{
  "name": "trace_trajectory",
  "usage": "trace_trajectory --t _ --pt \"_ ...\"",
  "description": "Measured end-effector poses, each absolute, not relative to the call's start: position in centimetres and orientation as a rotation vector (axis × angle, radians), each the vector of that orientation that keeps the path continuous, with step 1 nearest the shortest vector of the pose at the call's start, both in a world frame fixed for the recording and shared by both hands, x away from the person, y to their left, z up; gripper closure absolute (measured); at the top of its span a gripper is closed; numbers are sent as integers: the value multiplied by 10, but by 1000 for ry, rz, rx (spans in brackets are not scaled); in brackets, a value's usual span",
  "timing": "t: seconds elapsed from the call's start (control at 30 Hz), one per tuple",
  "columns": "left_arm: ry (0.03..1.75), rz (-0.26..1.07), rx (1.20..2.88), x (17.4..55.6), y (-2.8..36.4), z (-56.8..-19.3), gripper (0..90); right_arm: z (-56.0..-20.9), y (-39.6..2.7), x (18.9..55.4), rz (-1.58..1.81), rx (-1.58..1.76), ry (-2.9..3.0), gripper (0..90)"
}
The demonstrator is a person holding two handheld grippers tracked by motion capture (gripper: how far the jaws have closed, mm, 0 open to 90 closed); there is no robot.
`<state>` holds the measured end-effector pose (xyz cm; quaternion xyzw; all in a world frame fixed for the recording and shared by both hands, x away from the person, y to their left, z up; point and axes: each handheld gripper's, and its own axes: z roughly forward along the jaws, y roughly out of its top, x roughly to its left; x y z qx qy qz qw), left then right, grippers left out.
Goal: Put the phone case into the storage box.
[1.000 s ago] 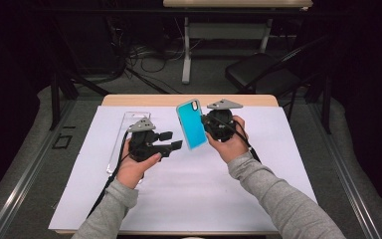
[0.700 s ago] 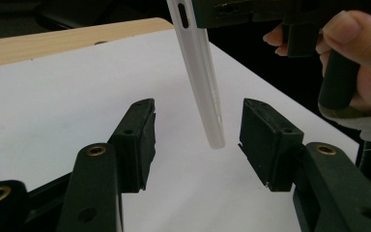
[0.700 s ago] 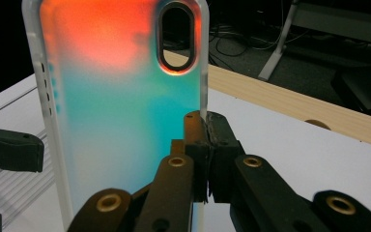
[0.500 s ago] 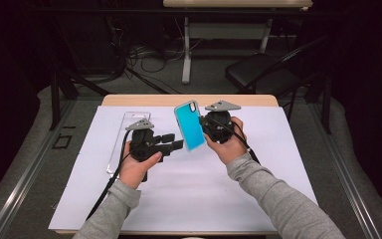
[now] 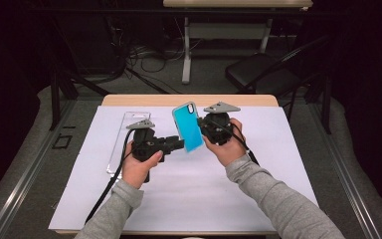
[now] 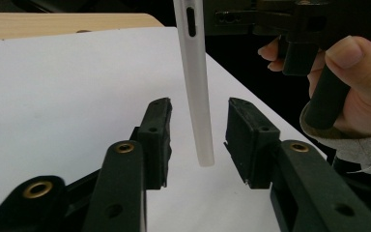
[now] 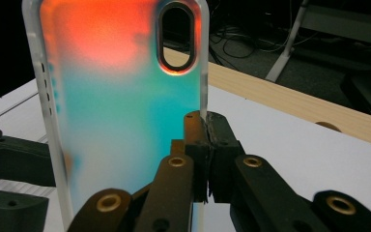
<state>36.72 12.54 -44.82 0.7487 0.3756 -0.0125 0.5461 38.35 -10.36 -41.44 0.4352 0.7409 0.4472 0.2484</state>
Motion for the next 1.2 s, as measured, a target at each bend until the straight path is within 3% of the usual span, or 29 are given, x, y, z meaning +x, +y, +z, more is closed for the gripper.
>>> trace_trajectory --t 0.77,1.2 --pt "978 -110 1742 367 126 -453 786 -417 -97 380 1221 1165 2040 887" --pt "1000 -133 1718 367 127 -453 810 -417 -97 379 1225 1163 2039 887"
